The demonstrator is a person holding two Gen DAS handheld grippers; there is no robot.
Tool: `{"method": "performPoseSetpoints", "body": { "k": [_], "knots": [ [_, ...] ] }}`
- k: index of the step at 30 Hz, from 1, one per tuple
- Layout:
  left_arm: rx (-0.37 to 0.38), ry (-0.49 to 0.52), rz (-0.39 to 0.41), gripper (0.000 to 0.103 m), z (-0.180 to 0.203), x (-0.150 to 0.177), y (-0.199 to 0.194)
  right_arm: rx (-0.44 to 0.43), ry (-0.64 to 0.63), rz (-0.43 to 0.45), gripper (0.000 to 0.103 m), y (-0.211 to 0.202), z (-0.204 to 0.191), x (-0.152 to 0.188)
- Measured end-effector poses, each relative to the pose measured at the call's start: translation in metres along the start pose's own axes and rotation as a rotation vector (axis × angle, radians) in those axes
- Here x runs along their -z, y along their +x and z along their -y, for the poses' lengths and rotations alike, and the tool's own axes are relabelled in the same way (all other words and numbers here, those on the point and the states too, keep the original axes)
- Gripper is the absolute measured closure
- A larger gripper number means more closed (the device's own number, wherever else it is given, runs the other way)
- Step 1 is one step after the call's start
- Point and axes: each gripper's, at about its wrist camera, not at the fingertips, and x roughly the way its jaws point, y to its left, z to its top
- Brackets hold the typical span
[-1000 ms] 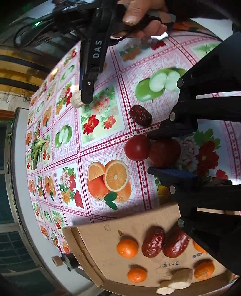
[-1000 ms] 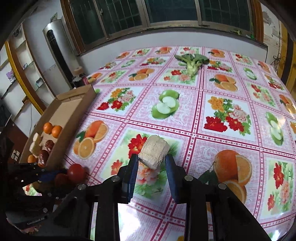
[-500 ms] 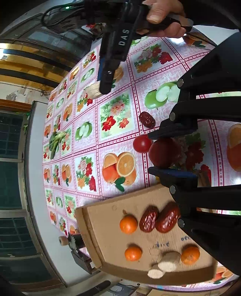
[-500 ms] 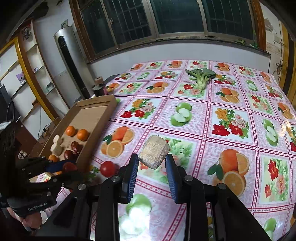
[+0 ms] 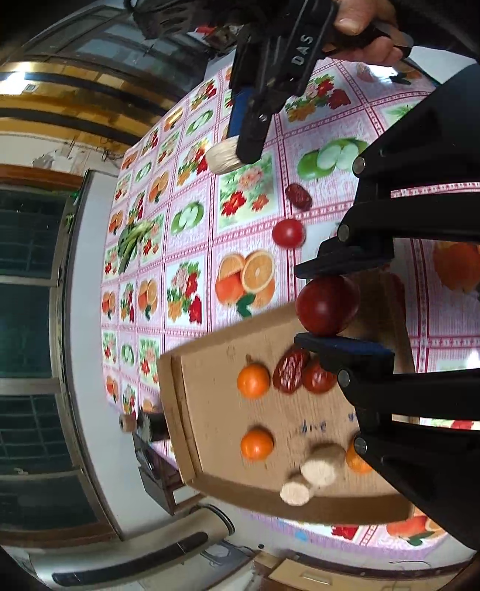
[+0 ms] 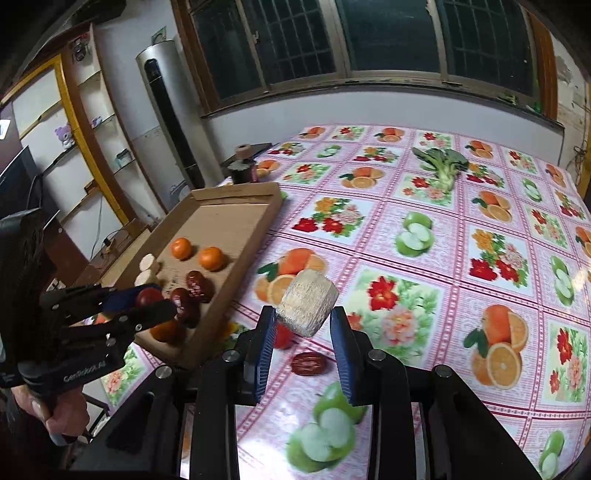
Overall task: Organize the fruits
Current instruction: 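Carry the tomato and the bun toward the cardboard tray with both tools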
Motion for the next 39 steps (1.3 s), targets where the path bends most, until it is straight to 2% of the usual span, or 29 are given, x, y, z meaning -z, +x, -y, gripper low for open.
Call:
{"method": "performPoseSetpoints", "body": {
  "k": [8,39],
  "knots": [
    [-0.05,-0.03,0.013,0.076,-0.02,0.001,-0.004,-0.039,-0.04,-0.014,0.072,0.01,-0.027,-0.005],
    [-0.098,-0.088,0.015,0.076,-0.064,-0.003,-0.001,-0.089,-0.126,-0.043,0.072,0.043,-0.073,-0.028]
  ]
}}
